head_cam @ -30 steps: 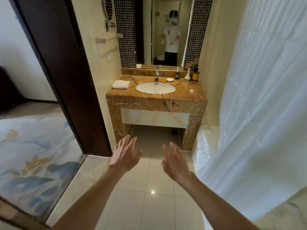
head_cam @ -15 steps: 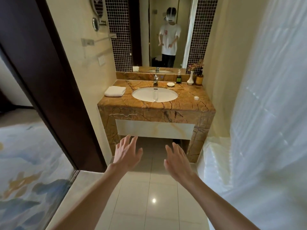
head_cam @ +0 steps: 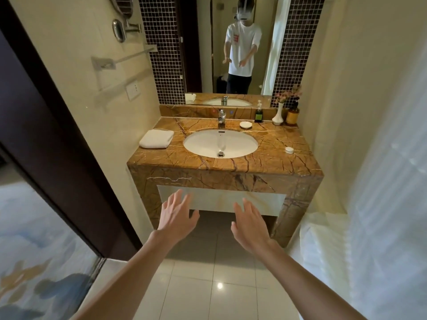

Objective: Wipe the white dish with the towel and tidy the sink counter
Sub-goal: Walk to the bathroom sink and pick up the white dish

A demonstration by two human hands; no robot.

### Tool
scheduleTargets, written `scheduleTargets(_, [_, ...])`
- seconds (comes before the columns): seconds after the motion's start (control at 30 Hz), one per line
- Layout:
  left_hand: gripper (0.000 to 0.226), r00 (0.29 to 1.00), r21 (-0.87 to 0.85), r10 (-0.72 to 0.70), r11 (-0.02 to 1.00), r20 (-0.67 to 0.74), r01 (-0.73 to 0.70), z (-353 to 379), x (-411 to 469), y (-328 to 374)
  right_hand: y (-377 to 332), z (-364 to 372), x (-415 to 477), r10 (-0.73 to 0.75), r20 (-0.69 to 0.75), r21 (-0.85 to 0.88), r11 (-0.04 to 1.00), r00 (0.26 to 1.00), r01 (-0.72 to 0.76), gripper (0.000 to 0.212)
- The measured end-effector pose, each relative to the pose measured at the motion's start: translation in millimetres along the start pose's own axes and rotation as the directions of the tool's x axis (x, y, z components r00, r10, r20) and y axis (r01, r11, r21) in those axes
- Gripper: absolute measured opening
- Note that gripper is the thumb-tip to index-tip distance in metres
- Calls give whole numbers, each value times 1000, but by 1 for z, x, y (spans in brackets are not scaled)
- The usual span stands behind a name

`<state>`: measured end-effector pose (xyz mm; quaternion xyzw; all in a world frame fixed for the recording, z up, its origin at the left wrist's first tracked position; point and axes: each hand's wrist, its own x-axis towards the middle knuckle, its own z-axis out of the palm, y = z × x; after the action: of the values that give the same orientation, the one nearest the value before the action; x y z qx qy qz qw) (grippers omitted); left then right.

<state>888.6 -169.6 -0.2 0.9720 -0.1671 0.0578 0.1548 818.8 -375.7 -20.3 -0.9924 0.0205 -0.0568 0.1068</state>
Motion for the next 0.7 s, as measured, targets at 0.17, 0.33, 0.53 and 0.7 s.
scheduleTargets(0.17, [60,999,-33,-21,999,27,22,19,88,-17,15,11,79,28,7,29,999,1000,-28,58])
scheduleTargets(0.33, [59,999,-86,14,996,44,-10,32,183,-21,28,10,164,78,17,6,997,997,-78,59])
scheduleTargets(0.53, [53,996,-60,85,995,12,-84,41,277,-23,45,5,247,115,-4,3,993,993,-115,61])
scheduleTargets(0.7, [58,995,-63,92,994,45,-90,56,338,-20,69,8,302,125,-1,28,992,992,-125,58])
